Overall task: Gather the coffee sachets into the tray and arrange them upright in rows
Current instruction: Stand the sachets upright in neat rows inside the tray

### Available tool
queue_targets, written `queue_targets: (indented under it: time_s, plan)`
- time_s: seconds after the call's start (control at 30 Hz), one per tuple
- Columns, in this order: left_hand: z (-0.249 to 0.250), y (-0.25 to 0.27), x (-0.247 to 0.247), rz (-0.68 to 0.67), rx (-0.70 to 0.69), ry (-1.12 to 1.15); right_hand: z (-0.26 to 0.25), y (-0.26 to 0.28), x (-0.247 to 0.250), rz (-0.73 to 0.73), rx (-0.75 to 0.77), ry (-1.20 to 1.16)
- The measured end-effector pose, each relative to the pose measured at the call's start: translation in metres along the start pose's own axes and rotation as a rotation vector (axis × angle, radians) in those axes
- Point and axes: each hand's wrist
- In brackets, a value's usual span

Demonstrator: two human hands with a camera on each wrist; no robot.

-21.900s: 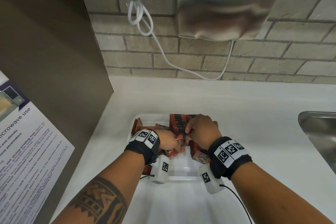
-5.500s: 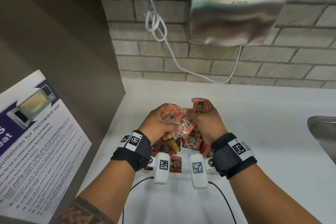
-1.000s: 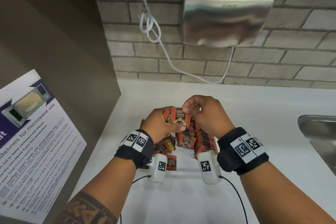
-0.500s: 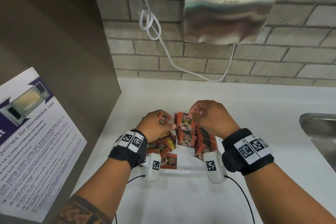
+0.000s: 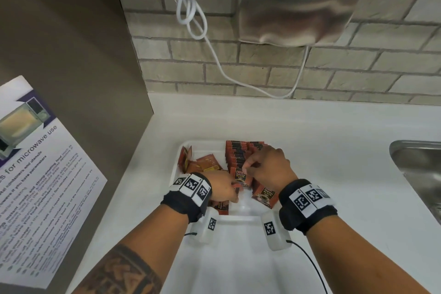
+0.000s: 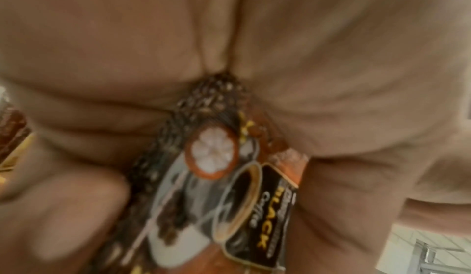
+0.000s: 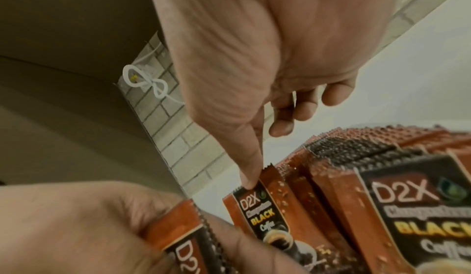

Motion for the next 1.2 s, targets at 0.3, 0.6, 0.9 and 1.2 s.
queue_targets:
  time_s: [0.3,0.6,0.9,1.2]
  plan:
    - [0.006,-0.020,-0.001,-0.067,0.085,0.049,0.005,-0.002,-0.007,-0.030,-0.027,0.031]
    - [0.007,-0.022,0.000,-0.095,0.103,0.052,0.015,-0.008,-0.007,-0.012,0.010,-0.035]
    - [0.000,-0.011,0.005,-0.092,0.109,0.240,0.011,-0.004,0.009,0.092,0.071,-0.110]
    - [-0.028,0.000,0.008,0.056,-0.176,0.960,-0.006,0.014,0.025,-0.072,0.167,-0.419]
Point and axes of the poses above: each hand's wrist, its own y-axis away from the middle knuckle, its own x-axis out of the back of the hand, z = x × y, and after that the axes turned 3 degrees about x, right-handed
